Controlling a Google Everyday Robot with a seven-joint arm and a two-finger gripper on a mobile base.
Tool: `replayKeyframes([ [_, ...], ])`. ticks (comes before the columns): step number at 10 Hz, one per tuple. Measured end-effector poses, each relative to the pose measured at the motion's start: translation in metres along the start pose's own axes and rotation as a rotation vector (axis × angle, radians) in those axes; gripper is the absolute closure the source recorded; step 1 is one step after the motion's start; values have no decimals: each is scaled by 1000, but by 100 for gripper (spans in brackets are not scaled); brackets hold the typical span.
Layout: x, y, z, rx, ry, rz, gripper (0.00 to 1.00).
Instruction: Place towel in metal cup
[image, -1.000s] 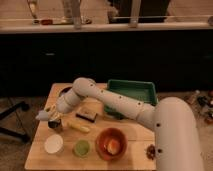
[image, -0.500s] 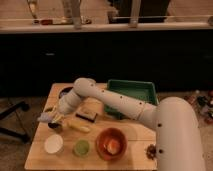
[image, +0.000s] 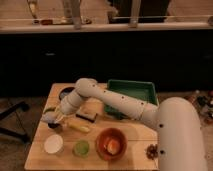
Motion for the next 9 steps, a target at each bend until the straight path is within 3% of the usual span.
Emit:
replayKeyframes([
  [9, 5, -7, 6, -18, 74, -1, 96],
])
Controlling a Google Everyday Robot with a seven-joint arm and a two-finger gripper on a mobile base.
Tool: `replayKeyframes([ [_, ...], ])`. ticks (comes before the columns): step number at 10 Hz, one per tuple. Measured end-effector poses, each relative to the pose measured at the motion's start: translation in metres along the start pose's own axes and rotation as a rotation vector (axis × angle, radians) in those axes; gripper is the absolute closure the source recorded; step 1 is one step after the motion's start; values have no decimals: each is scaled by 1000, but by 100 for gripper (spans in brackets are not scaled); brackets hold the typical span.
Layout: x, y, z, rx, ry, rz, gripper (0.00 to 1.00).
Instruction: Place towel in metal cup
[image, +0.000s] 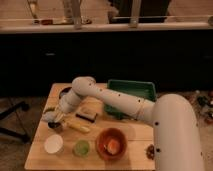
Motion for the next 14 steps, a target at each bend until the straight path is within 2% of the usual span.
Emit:
replayKeyframes([
  [3, 1, 1, -1, -2, 12, 14, 67],
  [7, 1, 4, -2, -3, 5, 24, 25],
  [8, 0, 5, -2, -3, 3, 25, 20],
  [14, -1, 5, -3, -7, -4, 16, 20],
])
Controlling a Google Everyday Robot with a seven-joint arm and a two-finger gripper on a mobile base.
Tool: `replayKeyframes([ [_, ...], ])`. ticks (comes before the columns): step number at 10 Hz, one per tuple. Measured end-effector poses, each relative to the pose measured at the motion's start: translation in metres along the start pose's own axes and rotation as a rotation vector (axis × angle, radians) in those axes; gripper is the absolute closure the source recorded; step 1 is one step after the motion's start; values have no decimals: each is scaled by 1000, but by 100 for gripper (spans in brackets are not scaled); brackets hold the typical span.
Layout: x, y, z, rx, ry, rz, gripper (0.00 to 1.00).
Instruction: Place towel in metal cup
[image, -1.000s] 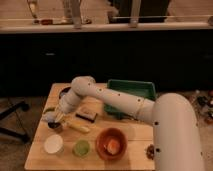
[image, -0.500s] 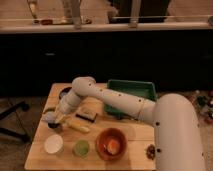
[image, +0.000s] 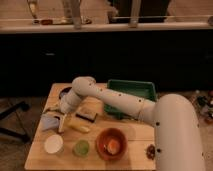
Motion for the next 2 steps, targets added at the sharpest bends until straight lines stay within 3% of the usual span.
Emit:
replayKeyframes([
  [2, 0, -1, -2, 5, 2, -2, 20],
])
